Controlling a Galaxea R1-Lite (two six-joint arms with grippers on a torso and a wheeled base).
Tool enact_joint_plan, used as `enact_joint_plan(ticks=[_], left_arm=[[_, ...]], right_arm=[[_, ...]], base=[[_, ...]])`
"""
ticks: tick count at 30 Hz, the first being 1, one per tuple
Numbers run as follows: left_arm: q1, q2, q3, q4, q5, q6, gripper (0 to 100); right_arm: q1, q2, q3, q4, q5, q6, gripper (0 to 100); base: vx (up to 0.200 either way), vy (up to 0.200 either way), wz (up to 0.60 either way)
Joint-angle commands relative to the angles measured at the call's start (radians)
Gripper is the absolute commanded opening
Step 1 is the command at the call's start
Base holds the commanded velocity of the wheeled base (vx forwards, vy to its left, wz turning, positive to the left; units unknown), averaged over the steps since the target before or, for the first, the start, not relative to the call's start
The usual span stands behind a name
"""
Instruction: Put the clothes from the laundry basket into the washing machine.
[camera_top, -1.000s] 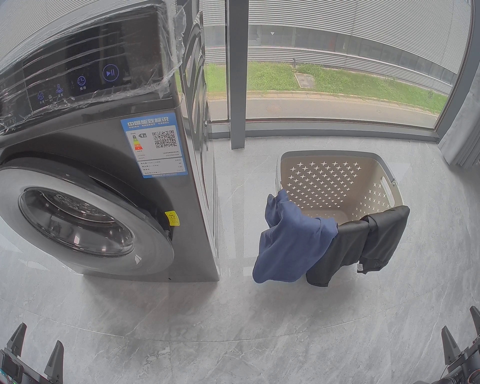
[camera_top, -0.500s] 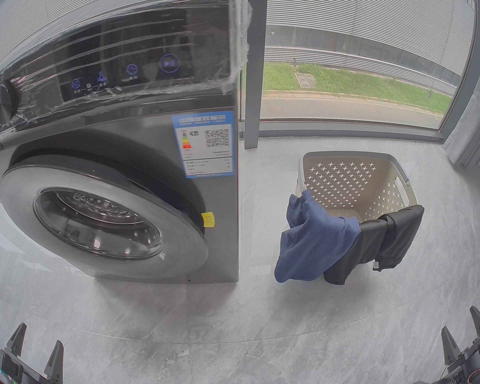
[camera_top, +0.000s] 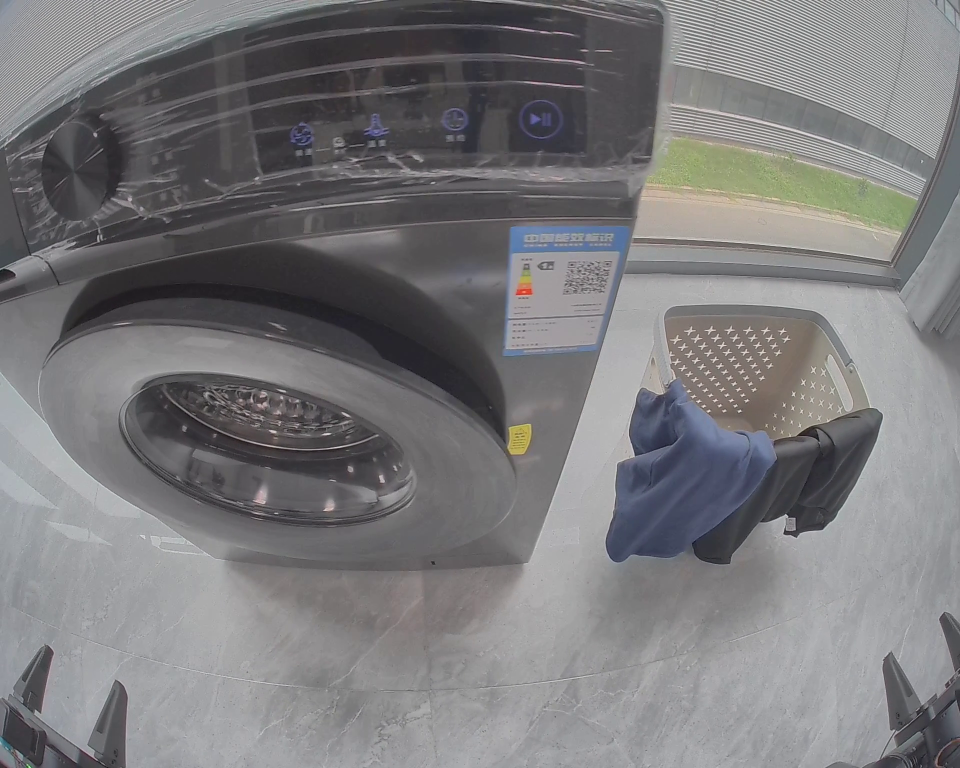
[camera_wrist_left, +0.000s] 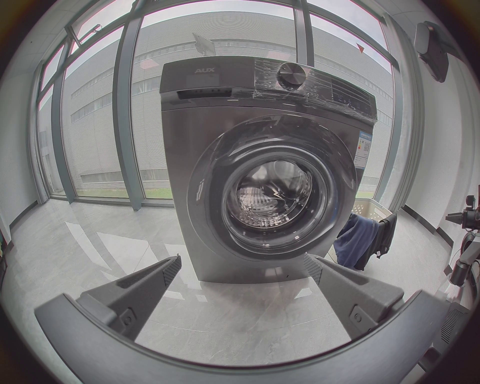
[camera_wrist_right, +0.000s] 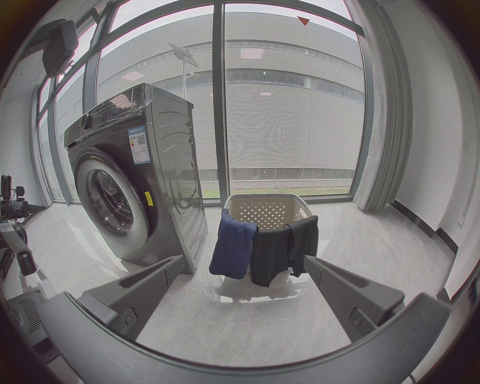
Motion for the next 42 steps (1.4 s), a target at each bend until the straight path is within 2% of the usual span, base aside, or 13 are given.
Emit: enact_joint_plan(ticks=[1, 19, 25, 37, 42], left_arm=[[0.001, -0.015, 0.015, 0.0, 0.001, 0.0, 100], [0.001, -0.015, 0.015, 0.0, 0.001, 0.0, 100], [0.001, -0.015, 0.015, 0.0, 0.001, 0.0, 100], [0.001, -0.015, 0.016, 0.0, 0.001, 0.0, 100], [0.001, -0.015, 0.016, 0.0, 0.001, 0.0, 100]], right_arm=[[0.001, -0.016, 0.018, -0.002, 0.001, -0.001, 100], [0.0, -0.016, 0.018, -0.001, 0.001, -0.001, 100], [0.0, -0.016, 0.018, -0.001, 0.001, -0.001, 100], [0.0, -0.016, 0.018, -0.001, 0.001, -0.001, 100], [0.0, -0.016, 0.018, -0.001, -0.001, -0.001, 100]], base=[[0.0, 0.0, 0.0], [0.0, 0.0, 0.0], [0.0, 0.0, 0.6], [0.0, 0.2, 0.0], [0.0, 0.0, 0.0]])
